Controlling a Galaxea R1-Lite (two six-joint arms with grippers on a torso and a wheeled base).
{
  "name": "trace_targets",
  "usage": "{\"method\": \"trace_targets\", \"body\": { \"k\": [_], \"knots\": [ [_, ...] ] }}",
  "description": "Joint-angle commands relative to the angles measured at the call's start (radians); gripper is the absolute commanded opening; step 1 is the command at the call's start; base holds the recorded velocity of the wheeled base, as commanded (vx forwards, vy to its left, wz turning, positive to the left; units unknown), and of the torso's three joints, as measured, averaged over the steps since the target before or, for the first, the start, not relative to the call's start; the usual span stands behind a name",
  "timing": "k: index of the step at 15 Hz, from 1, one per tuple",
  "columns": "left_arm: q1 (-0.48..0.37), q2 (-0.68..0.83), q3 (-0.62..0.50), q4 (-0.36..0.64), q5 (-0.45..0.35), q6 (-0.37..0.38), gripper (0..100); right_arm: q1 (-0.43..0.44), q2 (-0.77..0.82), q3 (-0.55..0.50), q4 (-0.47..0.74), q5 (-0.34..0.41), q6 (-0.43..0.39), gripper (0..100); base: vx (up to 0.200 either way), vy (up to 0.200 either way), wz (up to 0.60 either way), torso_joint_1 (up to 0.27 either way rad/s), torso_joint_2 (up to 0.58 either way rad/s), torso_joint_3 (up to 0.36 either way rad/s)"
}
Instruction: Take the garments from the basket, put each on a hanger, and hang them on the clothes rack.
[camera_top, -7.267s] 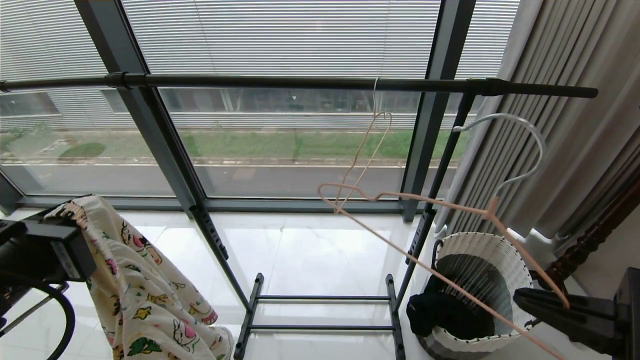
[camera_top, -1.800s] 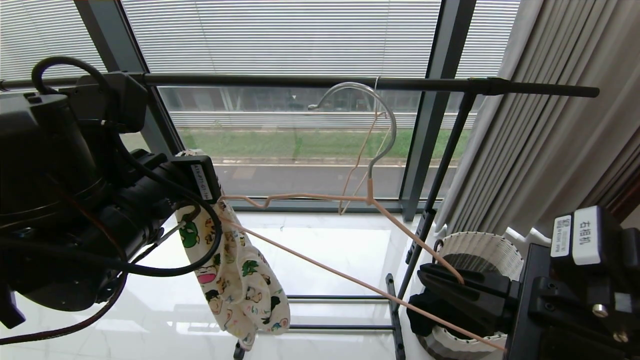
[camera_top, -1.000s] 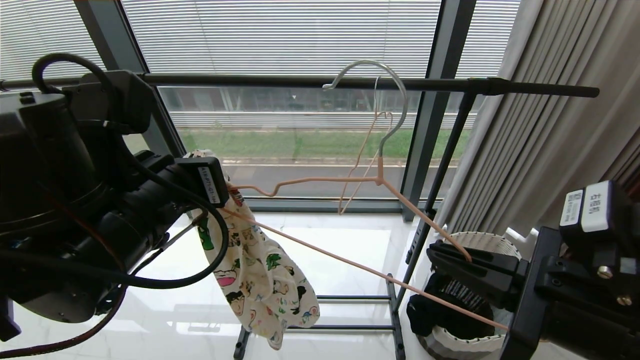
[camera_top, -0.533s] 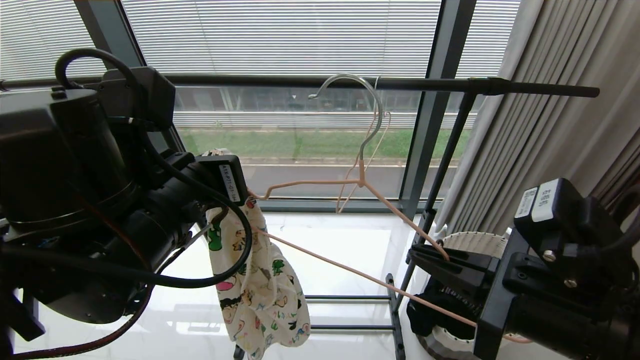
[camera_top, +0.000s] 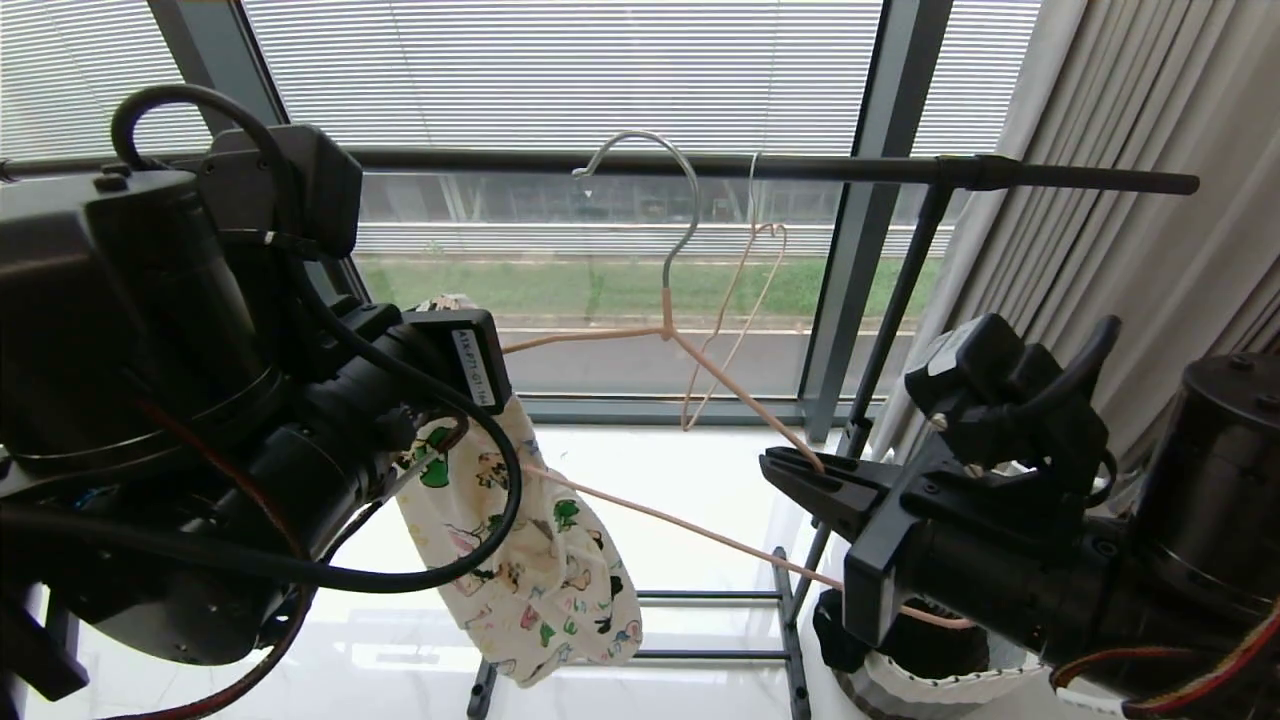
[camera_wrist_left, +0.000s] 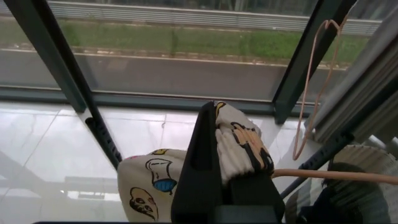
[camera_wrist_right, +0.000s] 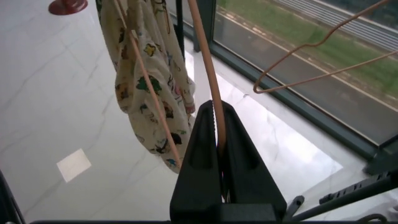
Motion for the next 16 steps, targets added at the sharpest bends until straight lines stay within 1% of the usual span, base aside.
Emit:
{"method": "trace_targets", "body": {
  "k": [1,3,4,6,10,11,14,16],
  "knots": [
    [-0.037,0.01,-0.01,0.0,0.0,0.0,0,0.006,0.064,-0.035,-0.002,0.0,0.001,0,0.0,0.0,0.0,0.0,0.0,0.0],
    [-0.059,0.028,-0.046,0.0,0.0,0.0,0,0.008,0.114,-0.056,-0.006,0.0,0.009,0,0.0,0.0,0.0,0.0,0.0,0.0],
    [-0.063,0.034,-0.06,0.0,0.0,0.0,0,0.008,0.137,-0.064,-0.028,0.0,0.014,0,0.0,0.0,0.0,0.0,0.0,0.0],
    [-0.077,0.034,-0.066,0.001,0.002,0.0,0,0.008,0.192,-0.086,-0.081,0.0,0.014,0,0.0,0.0,0.0,0.0,0.0,0.0],
    [-0.097,0.034,-0.083,0.001,0.002,0.0,0,0.034,0.237,-0.101,-0.097,-0.001,0.015,0,0.0,0.0,0.0,0.0,0.0,0.0],
    [-0.108,0.034,-0.091,0.003,0.003,-0.002,0,0.032,0.251,-0.105,-0.121,-0.003,0.015,0,0.0,0.0,0.0,0.0,0.0,0.0],
    [-0.116,0.011,-0.065,0.004,0.003,0.0,0,0.031,0.254,-0.099,-0.16,-0.093,0.015,0,0.0,0.0,0.0,0.0,0.0,0.0],
    [-0.117,0.0,-0.065,0.004,0.003,0.002,0,0.029,0.254,-0.101,-0.198,-0.113,0.009,0,0.0,0.0,0.0,0.0,0.0,0.0]
  ]
}}
